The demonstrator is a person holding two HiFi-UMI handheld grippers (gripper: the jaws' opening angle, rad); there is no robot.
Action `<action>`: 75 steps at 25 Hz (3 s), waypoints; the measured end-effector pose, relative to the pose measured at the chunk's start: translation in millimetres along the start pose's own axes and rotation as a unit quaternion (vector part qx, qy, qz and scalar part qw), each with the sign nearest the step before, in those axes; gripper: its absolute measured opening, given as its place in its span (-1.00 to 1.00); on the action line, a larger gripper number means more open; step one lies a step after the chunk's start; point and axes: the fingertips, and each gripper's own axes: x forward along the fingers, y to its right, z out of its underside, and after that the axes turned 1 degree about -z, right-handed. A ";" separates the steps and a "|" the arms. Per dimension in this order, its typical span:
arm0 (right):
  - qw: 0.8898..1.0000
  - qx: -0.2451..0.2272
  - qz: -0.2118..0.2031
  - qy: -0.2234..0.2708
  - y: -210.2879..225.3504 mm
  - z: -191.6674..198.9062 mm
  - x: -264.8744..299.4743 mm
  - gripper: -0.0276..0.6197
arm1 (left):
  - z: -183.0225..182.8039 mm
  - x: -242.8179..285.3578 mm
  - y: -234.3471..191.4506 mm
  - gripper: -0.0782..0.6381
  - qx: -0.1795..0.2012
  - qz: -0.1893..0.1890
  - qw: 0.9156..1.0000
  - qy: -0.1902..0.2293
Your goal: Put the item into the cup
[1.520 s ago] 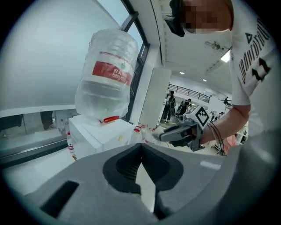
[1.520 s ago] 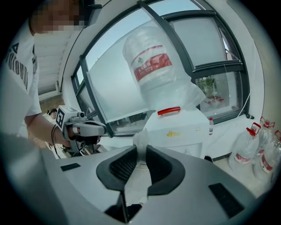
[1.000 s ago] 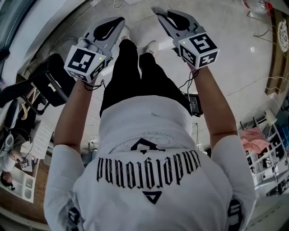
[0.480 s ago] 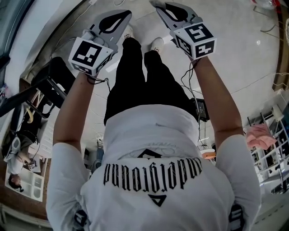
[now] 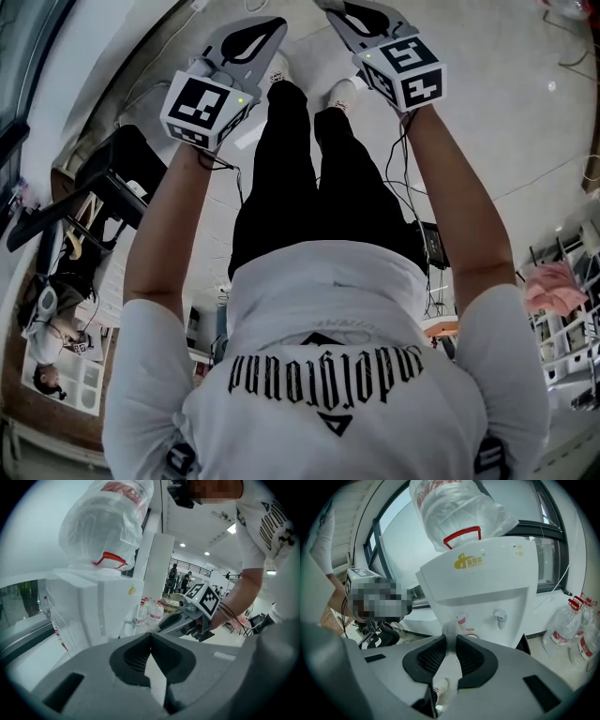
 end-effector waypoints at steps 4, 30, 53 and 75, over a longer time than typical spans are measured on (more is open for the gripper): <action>1.000 -0.002 0.003 -0.005 13.3 14.5 14.1 -0.69 | 7.6 15.9 -5.4 -0.74 0.006 -0.004 1.000 0.000; 0.998 0.007 0.035 -0.059 67.9 45.8 123.5 -0.69 | 53.8 61.9 -45.6 -0.74 -0.025 -0.019 0.999 -0.009; 0.996 0.000 0.031 -0.083 51.7 53.5 98.5 -0.60 | 43.3 45.9 -12.6 -0.74 -0.039 -0.018 0.999 0.005; 0.998 -0.028 0.045 -0.016 -19.3 -53.8 -43.0 -0.67 | -69.6 -34.2 16.8 -0.74 -0.033 -0.056 0.997 0.051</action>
